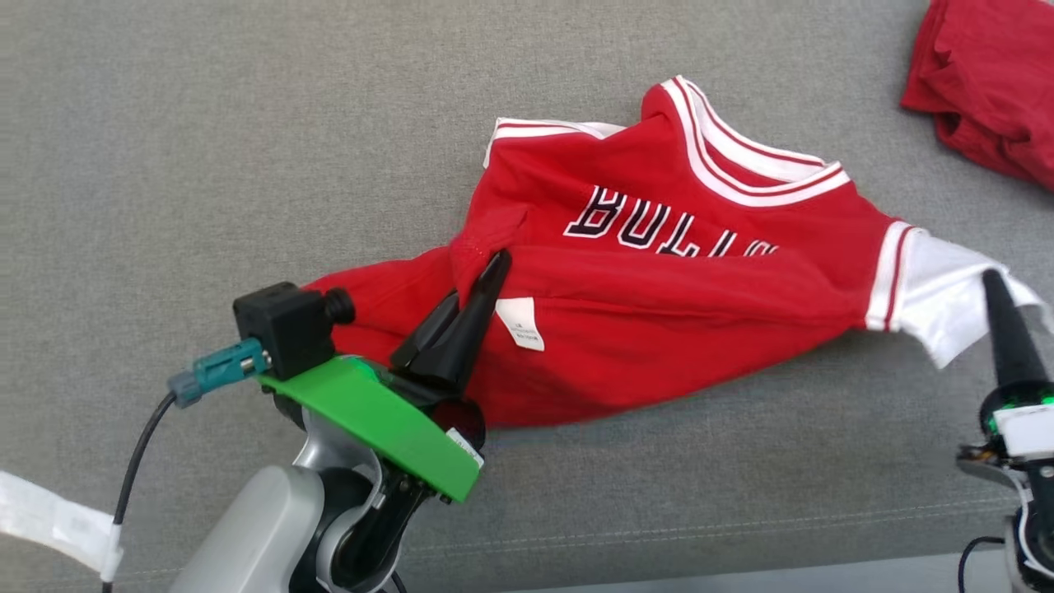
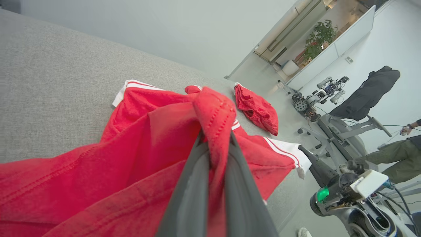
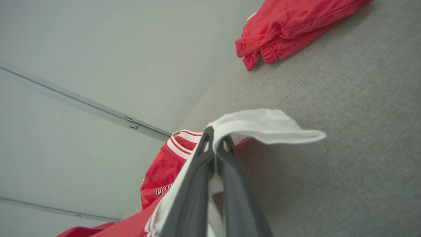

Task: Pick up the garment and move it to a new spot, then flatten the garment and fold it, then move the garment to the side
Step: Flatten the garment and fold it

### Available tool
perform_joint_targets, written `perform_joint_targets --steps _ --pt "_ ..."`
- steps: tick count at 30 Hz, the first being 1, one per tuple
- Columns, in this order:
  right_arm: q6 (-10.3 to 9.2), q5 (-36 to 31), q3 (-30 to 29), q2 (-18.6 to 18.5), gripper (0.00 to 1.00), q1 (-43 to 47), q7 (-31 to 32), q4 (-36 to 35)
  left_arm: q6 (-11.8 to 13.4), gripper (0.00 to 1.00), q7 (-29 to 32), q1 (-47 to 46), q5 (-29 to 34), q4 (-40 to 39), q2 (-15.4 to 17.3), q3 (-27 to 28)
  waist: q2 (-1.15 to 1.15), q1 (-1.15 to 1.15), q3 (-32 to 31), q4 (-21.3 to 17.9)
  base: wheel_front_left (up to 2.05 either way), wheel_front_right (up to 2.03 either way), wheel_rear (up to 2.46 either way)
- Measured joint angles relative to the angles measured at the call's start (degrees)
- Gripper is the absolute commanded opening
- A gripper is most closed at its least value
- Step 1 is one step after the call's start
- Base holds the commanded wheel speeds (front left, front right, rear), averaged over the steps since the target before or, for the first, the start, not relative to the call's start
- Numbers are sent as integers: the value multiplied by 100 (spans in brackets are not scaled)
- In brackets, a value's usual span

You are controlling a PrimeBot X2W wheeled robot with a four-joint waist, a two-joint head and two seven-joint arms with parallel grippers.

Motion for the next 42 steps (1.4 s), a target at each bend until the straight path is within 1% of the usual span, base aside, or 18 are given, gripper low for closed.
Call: perform_joint_targets --steps 6,10,14,17,20,23,25,26,28,29,31,34,37,40,42 --pt "116 678 -459 2 0 -221 -76 -1062 77 0 -252 291 -12 -621 11 216 0 0 -196 187 0 0 0" --pt "196 1072 -546 2 0 -513 -89 -1797 126 0 -367 404 -10 -1002 74 436 0 0 -396 290 0 0 0" --pt "200 1227 -534 -40 0 -850 -44 -2479 169 0 -358 460 13 -1361 279 592 0 0 -637 358 0 0 0" --pt "181 1346 -517 -132 0 -1055 53 -2984 197 0 -223 465 48 -1641 446 644 0 0 -829 392 0 0 0" --pt "24 1552 -443 -142 0 -1224 186 -3563 223 0 -27 527 49 -2024 597 670 0 0 -1009 417 0 0 0" --pt "-221 1749 -354 -145 0 -1404 326 -4106 279 0 158 627 94 -2496 762 825 0 0 -1126 430 0 0 0" --pt "-385 1745 -315 -214 0 -1544 428 -4337 285 0 269 631 103 -2743 856 994 0 0 -1121 422 0 0 0" --pt "-487 1744 -310 -265 0 -1605 479 -4385 325 0 339 627 123 -2818 911 1067 0 0 -1100 419 0 0 0" --pt "-731 1739 -311 -324 0 -1695 586 -4385 339 0 480 603 143 -2913 991 1223 0 0 -1033 409 0 0 0" --pt "-823 1731 -316 -366 0 -1723 641 -4372 347 0 561 583 142 -2950 1007 1276 0 0 -989 401 0 0 0" --pt "-912 1744 -323 -396 0 -1807 731 -4273 348 0 755 493 83 -2973 1051 1377 0 0 -885 388 0 0 0" --pt "-920 1745 -342 -411 0 -2026 865 -3761 348 0 1100 241 -114 -2765 1070 1433 0 0 -701 379 0 0 0" --pt "-968 1635 -288 -503 0 -2324 1039 -2983 348 0 1474 -161 -431 -2214 1098 1505 0 0 -499 385 0 0 0" --pt "-965 1310 -138 -628 0 -2850 1198 -2057 348 0 1781 -815 -431 -1451 1115 1652 0 0 -288 406 0 0 0" --pt "-951 1043 -108 -583 0 -3359 1223 -1277 348 0 1973 -1371 -402 -944 1123 1724 0 0 -143 426 0 0 0"
